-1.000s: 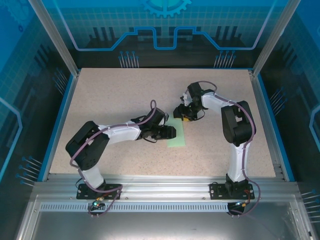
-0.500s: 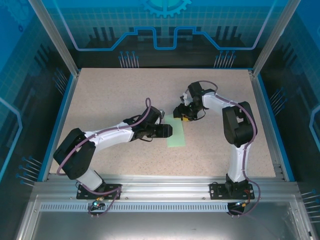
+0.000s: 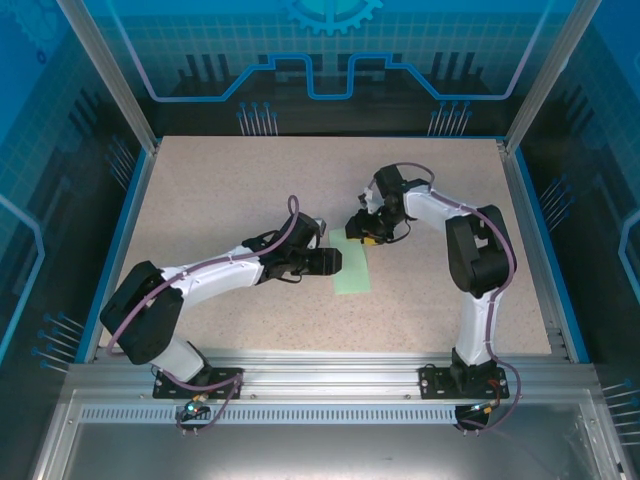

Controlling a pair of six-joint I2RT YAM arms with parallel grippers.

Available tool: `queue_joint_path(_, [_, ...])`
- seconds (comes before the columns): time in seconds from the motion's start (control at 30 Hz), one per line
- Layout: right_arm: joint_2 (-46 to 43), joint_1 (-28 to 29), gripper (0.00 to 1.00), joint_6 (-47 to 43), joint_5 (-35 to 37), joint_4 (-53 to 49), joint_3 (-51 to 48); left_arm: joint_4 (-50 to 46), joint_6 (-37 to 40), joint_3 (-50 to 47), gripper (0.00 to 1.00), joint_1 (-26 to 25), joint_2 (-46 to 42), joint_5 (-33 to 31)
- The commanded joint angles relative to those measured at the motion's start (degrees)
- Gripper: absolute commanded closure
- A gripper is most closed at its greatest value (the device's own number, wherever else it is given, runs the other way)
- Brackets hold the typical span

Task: Fold a paper plane with a square sheet of paper (fold left side to right side)
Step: Fold the triangle a second time at the center of the table.

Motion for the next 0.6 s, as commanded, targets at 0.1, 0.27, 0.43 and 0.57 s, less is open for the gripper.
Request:
queue_joint_path(0.1, [-2.7,1.8,0.53,1.1,-0.7,-1.1,-2.1,0.0,2.2,-1.5,0.34,-0.3,-2.4,-1.0])
queue_joint_path(0.27, [-1.5,2.0,0.53,1.0,-0.5,-0.8,-2.1,0.2,2.7,-2.1,0.33,-0.3,-3.6,-1.3])
queue_joint_path(0.43, [-0.9,2.0,0.53,1.0,-0.8,-0.6,-2.3,0.3,2.8,-2.1,0.33,-0.4,-3.6,-1.1])
queue_joint_path(0.57, [-2.3,2.0,0.53,2.5,-3.6,0.7,-3.6,2.1,3.9,-3.1,0.33,-0.5,-4.4,0.1])
